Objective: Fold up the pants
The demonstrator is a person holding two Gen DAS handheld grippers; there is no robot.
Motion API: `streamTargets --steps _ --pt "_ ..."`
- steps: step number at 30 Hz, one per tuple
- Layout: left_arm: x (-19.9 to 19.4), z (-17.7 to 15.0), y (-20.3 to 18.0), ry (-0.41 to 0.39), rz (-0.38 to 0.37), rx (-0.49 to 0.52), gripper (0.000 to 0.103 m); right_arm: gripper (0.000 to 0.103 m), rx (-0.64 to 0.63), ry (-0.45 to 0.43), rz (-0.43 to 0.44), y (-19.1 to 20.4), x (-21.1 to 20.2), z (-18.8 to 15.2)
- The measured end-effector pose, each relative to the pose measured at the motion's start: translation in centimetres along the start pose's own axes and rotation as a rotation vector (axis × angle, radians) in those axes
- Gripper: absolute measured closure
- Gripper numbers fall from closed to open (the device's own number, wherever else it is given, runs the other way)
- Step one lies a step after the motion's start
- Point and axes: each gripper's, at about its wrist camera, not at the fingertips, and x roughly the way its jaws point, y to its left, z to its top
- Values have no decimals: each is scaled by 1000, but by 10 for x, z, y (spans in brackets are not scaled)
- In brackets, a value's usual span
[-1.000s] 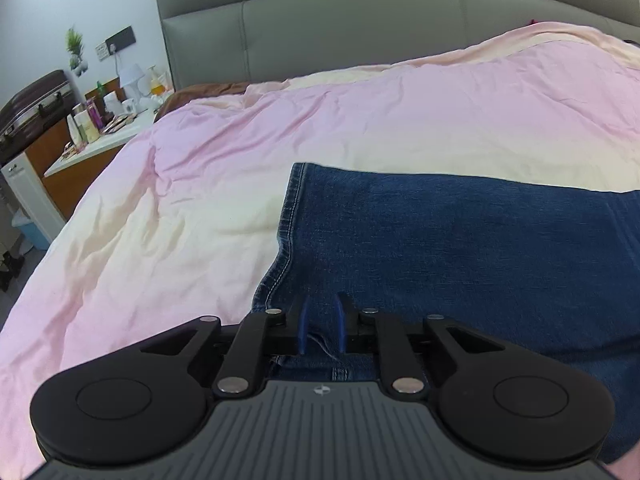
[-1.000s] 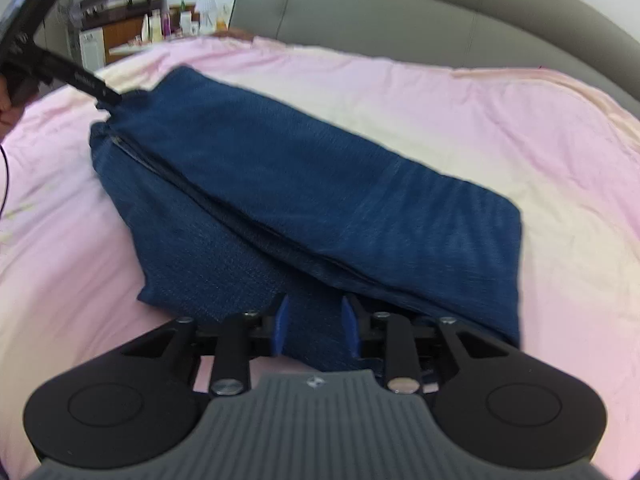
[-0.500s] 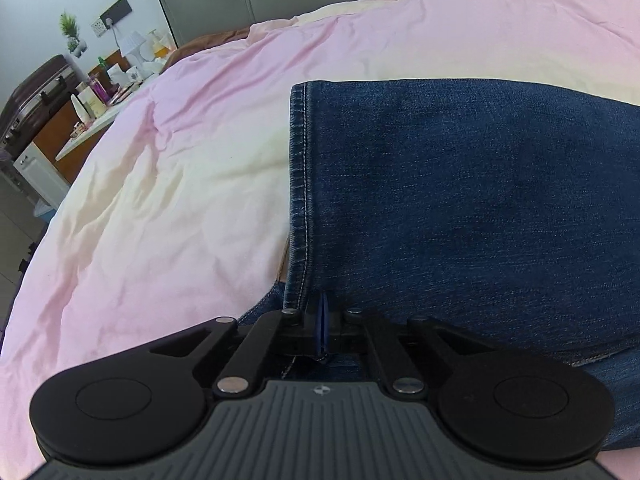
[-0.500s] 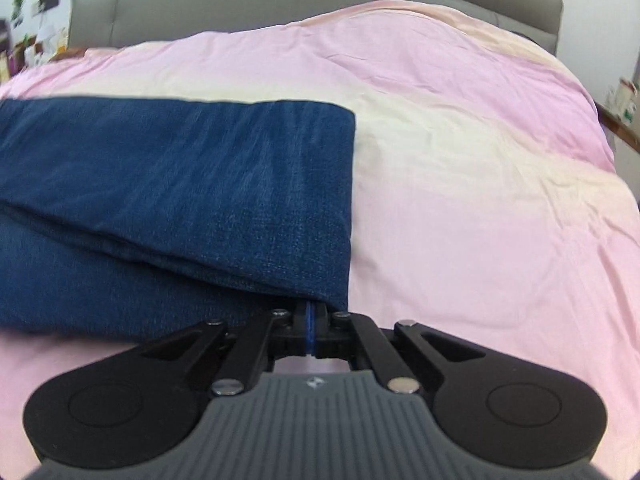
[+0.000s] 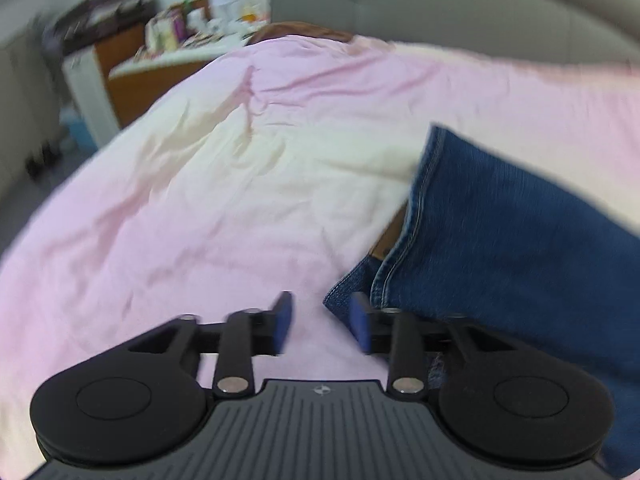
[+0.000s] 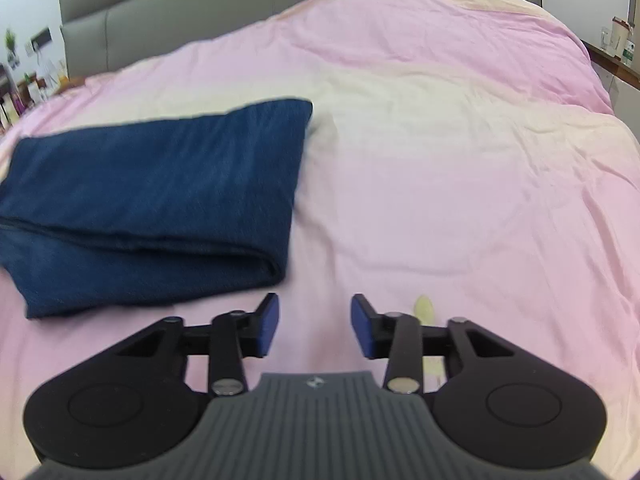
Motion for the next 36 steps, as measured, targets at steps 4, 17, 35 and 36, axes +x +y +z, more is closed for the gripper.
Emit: streamTargets --steps 4,17,35,36 --pt "-4 0 25 23 -149 -240 30 44 33 -54 85 -1 -12 14" --pt "66 -35 37 77 -351 -544 26 37 369 47 327 -49 50 40" --pt "45 -14 8 39 -224 -418 76 90 634 94 540 -52 75 48" --pt "38 -13 6 35 -221 -416 77 90 618 79 530 -49 66 58"
